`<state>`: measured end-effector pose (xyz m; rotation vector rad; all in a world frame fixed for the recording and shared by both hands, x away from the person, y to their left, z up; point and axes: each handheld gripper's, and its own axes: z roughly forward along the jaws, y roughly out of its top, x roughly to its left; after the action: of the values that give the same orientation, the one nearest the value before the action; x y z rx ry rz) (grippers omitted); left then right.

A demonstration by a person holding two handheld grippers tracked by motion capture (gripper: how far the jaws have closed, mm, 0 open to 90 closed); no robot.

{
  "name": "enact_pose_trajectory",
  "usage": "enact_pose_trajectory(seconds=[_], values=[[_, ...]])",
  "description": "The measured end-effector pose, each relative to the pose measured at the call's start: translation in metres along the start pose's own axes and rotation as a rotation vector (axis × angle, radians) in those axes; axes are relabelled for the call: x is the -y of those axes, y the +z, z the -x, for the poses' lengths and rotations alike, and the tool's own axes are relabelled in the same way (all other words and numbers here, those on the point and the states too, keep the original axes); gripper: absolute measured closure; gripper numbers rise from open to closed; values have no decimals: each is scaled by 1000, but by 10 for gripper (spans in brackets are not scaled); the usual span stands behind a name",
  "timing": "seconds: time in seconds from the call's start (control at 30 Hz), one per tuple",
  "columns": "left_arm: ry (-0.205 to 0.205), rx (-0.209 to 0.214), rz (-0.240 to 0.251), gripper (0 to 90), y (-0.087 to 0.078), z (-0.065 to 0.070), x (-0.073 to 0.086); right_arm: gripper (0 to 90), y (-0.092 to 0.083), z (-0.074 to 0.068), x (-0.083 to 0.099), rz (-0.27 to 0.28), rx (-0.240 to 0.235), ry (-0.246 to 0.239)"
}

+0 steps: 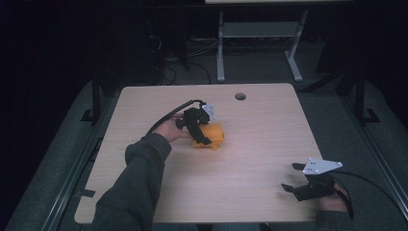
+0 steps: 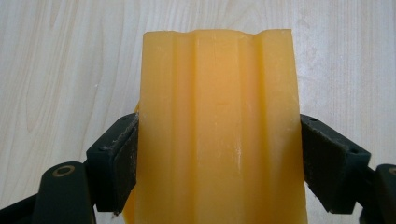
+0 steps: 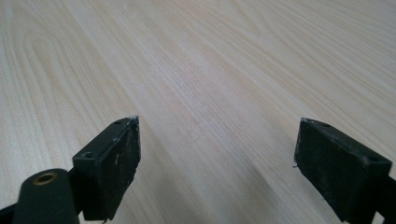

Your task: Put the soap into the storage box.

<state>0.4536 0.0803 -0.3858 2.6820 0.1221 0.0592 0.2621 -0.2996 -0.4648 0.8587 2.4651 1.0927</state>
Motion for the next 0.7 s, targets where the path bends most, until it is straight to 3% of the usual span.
enact_pose_trajectory(seconds=[0.33, 0.4, 0.7], values=[[22, -47, 10, 211, -4, -1, -2, 140, 0, 0, 0, 0, 0, 0], [20, -46, -11, 211, -3, -3, -2, 140, 0, 0, 0, -1, -2, 0], [17, -32, -11, 209, 0, -2, -2, 140, 0, 0, 0, 0, 0, -4]])
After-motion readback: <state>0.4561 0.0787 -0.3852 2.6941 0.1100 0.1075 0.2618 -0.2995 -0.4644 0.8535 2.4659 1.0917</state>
